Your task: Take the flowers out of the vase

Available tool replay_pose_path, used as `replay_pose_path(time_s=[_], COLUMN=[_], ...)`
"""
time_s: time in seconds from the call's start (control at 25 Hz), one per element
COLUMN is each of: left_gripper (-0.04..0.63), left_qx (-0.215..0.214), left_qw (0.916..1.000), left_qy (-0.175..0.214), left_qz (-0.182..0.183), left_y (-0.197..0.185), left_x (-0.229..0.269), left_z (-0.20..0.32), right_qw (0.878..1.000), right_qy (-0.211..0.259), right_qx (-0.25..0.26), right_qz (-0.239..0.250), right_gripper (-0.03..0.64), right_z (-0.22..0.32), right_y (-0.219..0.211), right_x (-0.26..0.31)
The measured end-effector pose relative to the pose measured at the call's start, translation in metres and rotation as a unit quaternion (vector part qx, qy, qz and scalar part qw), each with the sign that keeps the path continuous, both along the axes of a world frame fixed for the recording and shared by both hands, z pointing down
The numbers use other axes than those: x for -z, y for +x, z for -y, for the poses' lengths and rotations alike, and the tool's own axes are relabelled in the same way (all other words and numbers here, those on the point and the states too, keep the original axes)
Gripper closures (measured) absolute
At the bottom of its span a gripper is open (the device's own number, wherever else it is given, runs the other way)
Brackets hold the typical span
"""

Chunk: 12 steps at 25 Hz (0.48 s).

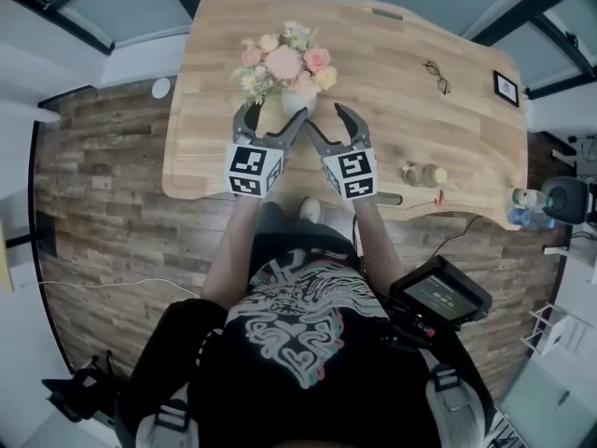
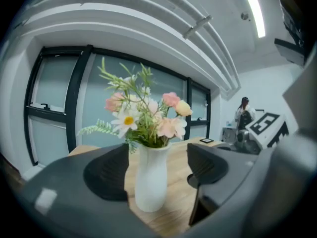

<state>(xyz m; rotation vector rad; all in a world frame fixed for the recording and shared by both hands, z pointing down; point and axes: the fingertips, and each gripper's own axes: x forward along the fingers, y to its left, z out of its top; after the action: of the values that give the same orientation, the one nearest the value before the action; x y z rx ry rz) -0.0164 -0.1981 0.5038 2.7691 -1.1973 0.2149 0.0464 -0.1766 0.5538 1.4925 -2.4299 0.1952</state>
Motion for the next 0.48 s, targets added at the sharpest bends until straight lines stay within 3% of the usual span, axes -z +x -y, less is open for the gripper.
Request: replay_pose_path(time_s=[0.24, 0.48], left_gripper=[0.204, 0.201], left_qx=[0.033, 0.008], left_qw=[0.9988, 0.9987], left_qy=[-0.003, 0.02], left_qz=[0.036, 0.047], left_y=[0.0, 0.015], left_x=[-0.002, 0.005], left_z=[0.015, 0.027], right_qw=[1.0, 0.999], right_qy=[-0.008, -0.004], right_qx=[0.025, 0.034], right_qz=[-0.01, -0.019], right_gripper=[0.318, 0.306], right_z=[0.014, 0.035], right_y=[-0.004, -0.007], right_x=[-0.009, -0.014])
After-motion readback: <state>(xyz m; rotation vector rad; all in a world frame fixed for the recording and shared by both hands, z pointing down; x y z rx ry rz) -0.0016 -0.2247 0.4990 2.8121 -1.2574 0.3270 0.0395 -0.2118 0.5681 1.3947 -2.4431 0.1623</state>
